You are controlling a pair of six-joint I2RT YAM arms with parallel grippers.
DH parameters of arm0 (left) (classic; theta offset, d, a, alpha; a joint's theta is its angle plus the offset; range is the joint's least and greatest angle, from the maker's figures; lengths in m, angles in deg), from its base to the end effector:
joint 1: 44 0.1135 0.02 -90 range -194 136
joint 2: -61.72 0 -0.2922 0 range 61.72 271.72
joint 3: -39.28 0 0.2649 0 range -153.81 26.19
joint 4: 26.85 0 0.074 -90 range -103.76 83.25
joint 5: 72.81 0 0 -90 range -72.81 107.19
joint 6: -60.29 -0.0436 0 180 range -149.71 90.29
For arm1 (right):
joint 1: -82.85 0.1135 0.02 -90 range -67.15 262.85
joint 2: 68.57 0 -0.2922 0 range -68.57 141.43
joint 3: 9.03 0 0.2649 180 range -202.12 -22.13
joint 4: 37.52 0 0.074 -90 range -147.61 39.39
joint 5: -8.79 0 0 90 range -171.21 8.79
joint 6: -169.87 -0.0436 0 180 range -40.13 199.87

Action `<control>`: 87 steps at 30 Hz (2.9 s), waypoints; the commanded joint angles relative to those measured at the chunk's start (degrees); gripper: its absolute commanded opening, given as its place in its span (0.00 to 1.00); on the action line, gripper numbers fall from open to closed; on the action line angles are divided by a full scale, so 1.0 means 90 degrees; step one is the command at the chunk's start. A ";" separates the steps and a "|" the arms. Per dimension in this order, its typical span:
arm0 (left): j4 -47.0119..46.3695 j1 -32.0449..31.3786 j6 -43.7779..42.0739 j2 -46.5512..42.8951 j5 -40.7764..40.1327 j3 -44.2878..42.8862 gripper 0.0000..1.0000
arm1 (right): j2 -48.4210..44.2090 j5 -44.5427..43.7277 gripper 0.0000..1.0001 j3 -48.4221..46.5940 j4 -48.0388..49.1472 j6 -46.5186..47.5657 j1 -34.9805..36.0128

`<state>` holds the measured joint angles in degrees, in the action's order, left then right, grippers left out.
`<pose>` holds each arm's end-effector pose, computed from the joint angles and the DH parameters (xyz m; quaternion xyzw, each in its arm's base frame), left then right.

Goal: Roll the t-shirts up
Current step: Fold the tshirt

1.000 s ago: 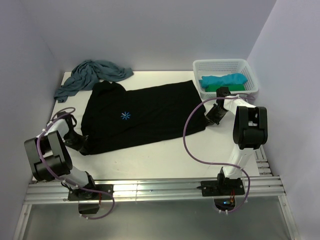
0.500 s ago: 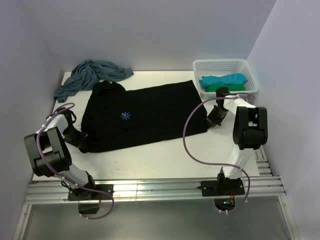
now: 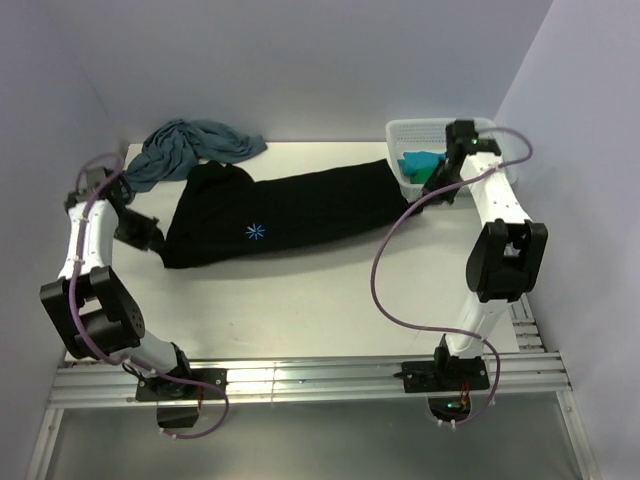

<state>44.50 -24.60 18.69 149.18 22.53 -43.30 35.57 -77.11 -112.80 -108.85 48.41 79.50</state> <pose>0.2833 0.0955 0.2688 -0.5485 0.8262 -0.0748 0.1044 0.3927 -0.0199 0.2836 0.2897 0.9432 0.0729 0.1456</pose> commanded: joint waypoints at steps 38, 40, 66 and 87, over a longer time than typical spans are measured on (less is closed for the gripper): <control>-0.0028 0.0110 -0.0515 -0.1534 0.0314 0.2769 0.02 | -0.1005 -0.0446 0.00 0.3219 0.0963 0.0224 -0.0350; -0.0048 0.0101 -0.0534 -0.1612 0.0344 0.3024 0.03 | -0.0995 -0.0581 0.00 0.3297 0.0953 0.0234 -0.0350; 0.0089 0.0452 -0.1101 -0.1388 -0.0301 0.2546 0.21 | -0.2069 -0.1081 0.03 0.4235 0.0641 0.0468 -0.0516; -0.1881 0.0316 -0.1266 0.0436 0.0704 -0.0626 0.79 | -0.1640 -0.0241 0.61 0.2341 0.0699 0.0166 -0.0428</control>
<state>37.38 -20.18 9.20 147.89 23.45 -45.18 19.55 -81.11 -89.21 -103.13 50.46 75.13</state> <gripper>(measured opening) 0.784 0.605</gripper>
